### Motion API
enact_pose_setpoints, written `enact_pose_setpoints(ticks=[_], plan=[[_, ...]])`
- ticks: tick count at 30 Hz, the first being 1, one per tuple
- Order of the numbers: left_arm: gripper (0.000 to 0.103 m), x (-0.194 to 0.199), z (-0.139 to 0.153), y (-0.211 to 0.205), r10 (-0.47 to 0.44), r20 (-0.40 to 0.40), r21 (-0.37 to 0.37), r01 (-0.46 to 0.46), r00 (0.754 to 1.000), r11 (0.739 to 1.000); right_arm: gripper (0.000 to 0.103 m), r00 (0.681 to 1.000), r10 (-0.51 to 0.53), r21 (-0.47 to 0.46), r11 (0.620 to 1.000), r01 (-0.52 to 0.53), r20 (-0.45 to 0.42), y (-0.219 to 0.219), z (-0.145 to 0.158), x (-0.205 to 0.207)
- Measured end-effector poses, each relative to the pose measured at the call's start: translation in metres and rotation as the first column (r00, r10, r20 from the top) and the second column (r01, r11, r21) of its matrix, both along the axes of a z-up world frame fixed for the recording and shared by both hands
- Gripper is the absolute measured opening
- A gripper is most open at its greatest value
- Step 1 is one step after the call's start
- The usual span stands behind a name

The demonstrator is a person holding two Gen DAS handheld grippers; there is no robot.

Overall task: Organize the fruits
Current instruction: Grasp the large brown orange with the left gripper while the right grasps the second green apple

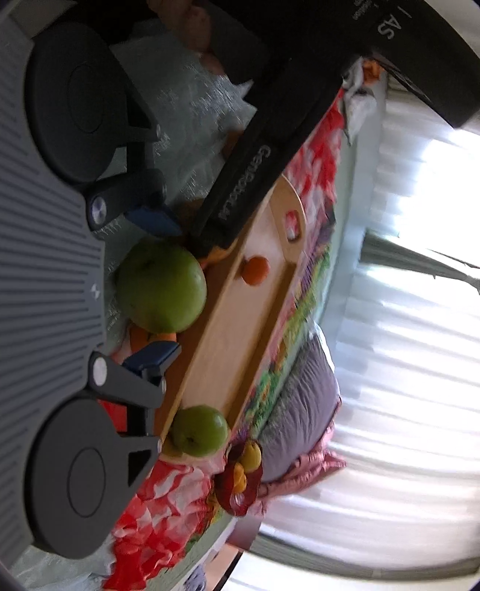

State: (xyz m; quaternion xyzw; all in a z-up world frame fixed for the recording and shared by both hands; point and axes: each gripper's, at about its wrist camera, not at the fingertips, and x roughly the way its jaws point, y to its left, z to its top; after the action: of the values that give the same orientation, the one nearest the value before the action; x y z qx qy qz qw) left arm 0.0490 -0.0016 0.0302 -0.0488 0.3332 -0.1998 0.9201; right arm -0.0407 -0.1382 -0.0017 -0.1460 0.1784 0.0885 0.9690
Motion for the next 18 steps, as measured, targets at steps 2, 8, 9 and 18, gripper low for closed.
enact_pose_setpoints(ticks=[2,8,9,18], plan=[[0.066,-0.003,0.002,0.001,0.006,0.025,-0.002,-0.006,1.0,1.0,0.074,1.0,-0.01,0.03,1.0,0.01,-0.002,-0.001,-0.001,0.0],[0.066,-0.002,0.003,-0.001,-0.008,0.022,0.013,0.008,1.0,1.0,0.072,0.999,-0.019,0.044,0.999,0.021,-0.042,0.003,-0.008,0.011],[0.066,-0.002,0.003,-0.001,-0.008,0.021,0.012,0.008,1.0,1.0,0.071,0.999,-0.023,0.049,0.998,0.025,-0.043,0.003,-0.009,0.013],[0.066,-0.015,0.003,-0.001,0.008,0.048,0.027,-0.009,0.999,1.0,0.06,0.998,-0.043,0.073,0.996,0.046,-0.04,-0.008,-0.002,0.004]])
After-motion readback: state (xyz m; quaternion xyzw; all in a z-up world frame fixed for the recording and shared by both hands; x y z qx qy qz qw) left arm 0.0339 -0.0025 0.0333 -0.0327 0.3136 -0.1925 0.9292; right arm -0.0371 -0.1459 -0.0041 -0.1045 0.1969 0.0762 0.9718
